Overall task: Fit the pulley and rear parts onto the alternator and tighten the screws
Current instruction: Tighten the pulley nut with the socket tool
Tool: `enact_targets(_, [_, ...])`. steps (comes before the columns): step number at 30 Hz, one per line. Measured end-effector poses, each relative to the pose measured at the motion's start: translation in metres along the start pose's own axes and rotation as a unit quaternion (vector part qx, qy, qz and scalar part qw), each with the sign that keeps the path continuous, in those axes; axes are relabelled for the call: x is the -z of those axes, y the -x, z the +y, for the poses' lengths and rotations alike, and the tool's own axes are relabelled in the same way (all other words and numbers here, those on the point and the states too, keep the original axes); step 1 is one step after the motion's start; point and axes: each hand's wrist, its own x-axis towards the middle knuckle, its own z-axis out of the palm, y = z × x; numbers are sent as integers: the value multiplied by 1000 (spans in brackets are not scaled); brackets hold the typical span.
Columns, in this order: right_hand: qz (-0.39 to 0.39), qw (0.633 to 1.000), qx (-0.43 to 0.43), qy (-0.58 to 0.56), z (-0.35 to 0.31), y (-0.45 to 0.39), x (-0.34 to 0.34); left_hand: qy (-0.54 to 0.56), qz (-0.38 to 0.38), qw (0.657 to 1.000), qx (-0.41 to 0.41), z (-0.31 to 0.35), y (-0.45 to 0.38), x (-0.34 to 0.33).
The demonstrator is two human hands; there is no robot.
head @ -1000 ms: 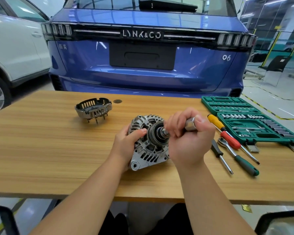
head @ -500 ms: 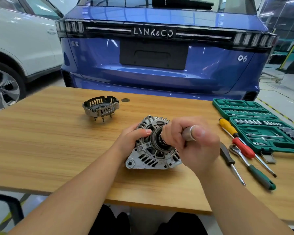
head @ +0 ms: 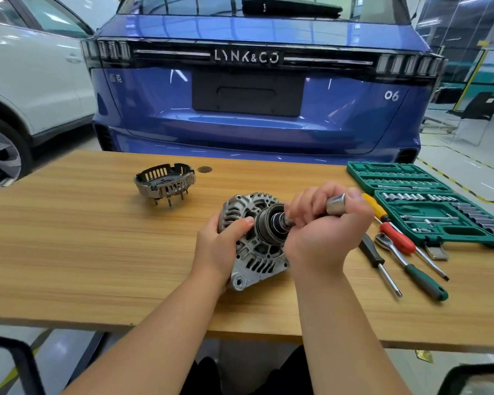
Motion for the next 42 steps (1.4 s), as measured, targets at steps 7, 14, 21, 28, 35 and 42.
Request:
enact_targets(7, [14,1000,0,-22,0,0,0,-9,16,1000,-1,-2,0,0])
enact_targets(14, [-82,995,-13,-47,-19,-6,10,-17,-26,999,11,-2,-8,7])
enact_targets(21, [-90,995,-19,32,-55,-50,13,-29,-102,994,30,6,-27,19])
enact_targets(28, [-80,987,-91,109,-29,-63,21,-11,-116,993,33,1,-40,21])
enact_targets(35, [-50,974,-121,185,-18,-118,32,53,-170,983,38,-24,-50,35])
enact_targets(42, [73,920,-169,345,17,-204,71,46,-174,983,39,-35,-58,41])
